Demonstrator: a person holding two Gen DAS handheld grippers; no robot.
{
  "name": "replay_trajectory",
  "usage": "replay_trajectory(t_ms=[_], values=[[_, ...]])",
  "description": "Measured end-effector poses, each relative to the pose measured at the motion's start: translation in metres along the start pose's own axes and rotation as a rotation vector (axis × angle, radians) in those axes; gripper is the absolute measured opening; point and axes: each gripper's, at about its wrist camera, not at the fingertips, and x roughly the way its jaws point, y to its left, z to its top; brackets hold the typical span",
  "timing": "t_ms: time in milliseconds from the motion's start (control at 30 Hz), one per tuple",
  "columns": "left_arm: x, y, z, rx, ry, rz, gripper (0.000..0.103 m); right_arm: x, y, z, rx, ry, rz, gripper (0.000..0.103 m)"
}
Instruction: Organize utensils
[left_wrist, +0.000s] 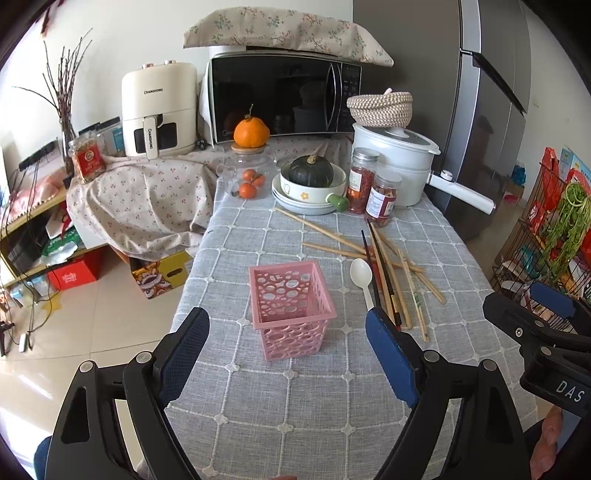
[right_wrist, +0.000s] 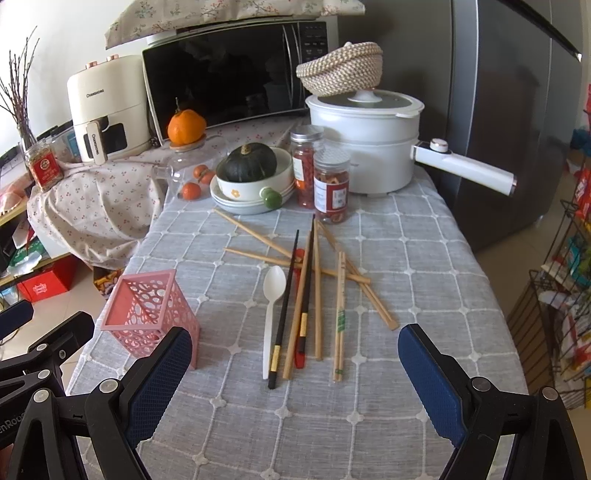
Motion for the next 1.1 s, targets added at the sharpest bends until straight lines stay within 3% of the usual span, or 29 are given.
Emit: replay_trajectory(t_ms=[1100], values=[[0.0034,-0.0028,-0.0014,0.006,0.022,-0.006,0.089,0.0008,-0.0021,-0.002,-0.004,0.007,0.004,0.094]])
